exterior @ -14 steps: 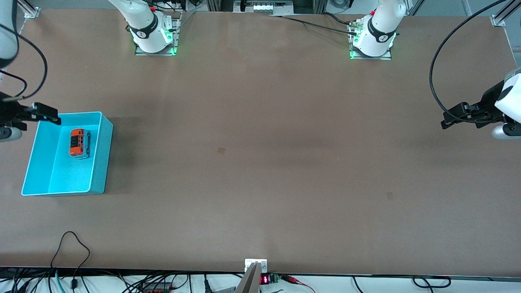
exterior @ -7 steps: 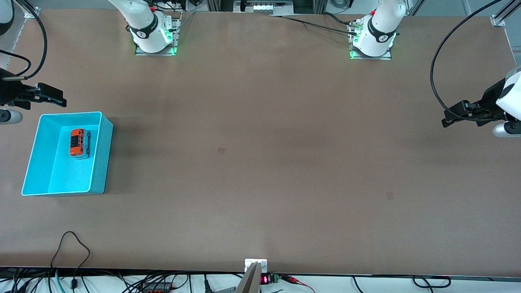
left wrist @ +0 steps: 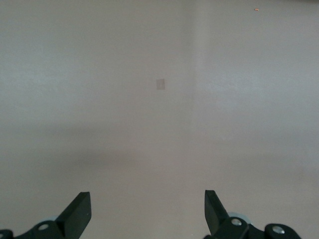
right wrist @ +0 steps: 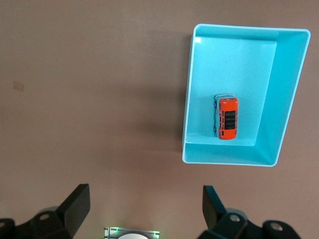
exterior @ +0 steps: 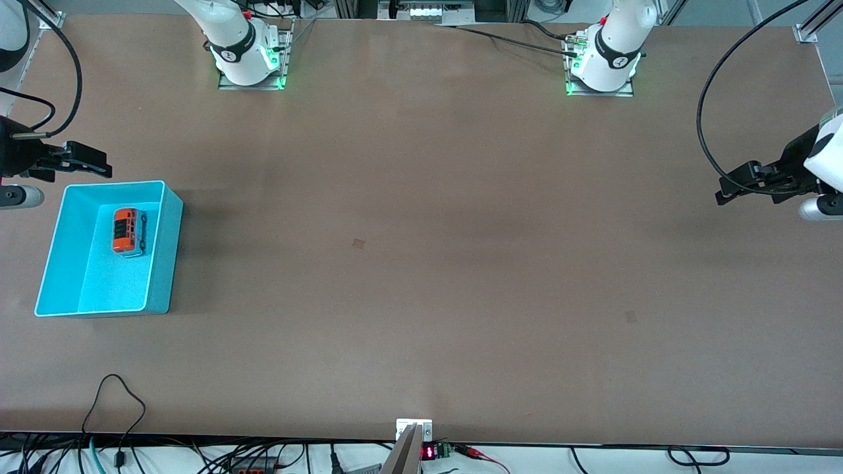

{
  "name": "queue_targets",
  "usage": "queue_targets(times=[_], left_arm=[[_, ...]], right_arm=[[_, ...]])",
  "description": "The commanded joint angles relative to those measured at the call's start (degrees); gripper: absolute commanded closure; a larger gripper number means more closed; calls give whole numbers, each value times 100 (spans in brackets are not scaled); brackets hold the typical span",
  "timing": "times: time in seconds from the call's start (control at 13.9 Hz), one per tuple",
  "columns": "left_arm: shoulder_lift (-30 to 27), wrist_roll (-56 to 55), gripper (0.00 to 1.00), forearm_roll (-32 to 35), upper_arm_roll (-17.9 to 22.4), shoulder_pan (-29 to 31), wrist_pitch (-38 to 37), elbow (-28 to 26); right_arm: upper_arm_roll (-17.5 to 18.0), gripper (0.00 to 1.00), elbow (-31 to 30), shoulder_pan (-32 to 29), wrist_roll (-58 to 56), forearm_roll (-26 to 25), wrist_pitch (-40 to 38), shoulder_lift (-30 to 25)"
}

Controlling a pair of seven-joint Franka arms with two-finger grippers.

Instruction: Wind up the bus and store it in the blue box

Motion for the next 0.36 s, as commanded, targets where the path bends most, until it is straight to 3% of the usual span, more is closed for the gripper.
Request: queue_targets(times=[0.0,0.29], left_arm=[[-107,94,0,-94,-8,42,-57,-65],[-116,94,0,-94,-8,24,-48,-47]], right_arm=[[-70,0,21,250,20,-78,3,-60],[-70,0,21,250,2,-78,3,-60]])
